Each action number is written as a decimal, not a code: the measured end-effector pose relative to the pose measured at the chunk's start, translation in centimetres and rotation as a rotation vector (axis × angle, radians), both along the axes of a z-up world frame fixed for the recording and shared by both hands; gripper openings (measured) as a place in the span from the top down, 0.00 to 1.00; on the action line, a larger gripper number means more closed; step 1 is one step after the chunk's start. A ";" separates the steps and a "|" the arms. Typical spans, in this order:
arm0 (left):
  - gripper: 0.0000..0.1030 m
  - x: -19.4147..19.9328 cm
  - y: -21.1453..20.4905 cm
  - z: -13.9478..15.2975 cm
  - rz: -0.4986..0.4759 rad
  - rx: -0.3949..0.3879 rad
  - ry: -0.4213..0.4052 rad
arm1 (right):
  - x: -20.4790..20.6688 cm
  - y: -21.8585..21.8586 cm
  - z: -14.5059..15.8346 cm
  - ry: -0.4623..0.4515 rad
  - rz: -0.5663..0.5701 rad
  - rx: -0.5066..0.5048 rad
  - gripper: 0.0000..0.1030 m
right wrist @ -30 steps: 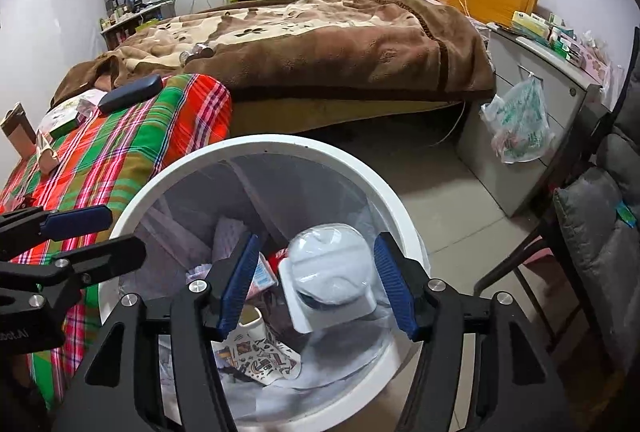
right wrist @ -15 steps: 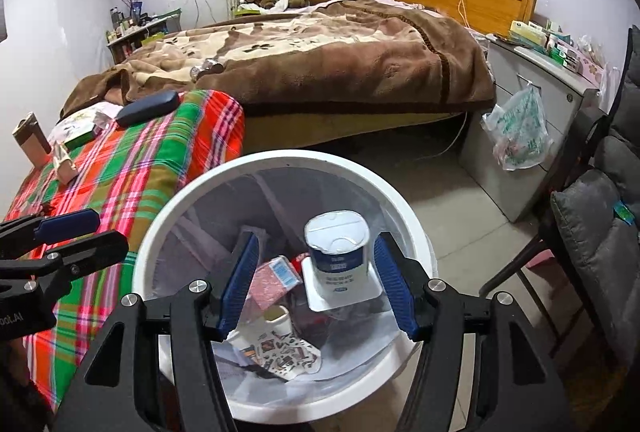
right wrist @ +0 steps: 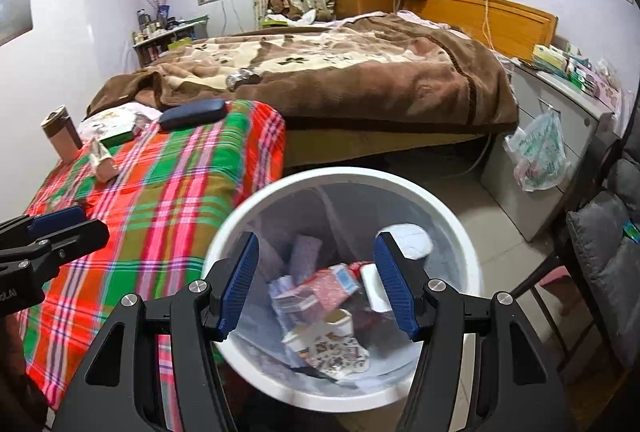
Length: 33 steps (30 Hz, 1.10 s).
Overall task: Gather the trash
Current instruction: 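Move both tools back over the table toward the clear cup lid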
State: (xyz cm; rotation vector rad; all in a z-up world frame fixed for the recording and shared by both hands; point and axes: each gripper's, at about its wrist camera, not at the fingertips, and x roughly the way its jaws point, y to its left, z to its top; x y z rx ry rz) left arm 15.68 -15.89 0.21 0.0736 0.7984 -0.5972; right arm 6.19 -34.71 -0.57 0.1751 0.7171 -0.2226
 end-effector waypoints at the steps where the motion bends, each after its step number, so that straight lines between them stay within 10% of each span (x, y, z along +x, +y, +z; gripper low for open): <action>1: 0.42 0.0 0.6 0.1 0.007 -0.002 -0.002 | 0.0 0.3 0.1 -0.004 0.007 0.000 0.40; 33: 0.41 6.3 19.8 -4.0 0.344 -0.009 0.082 | 5.1 12.0 -1.1 0.032 0.272 0.005 0.40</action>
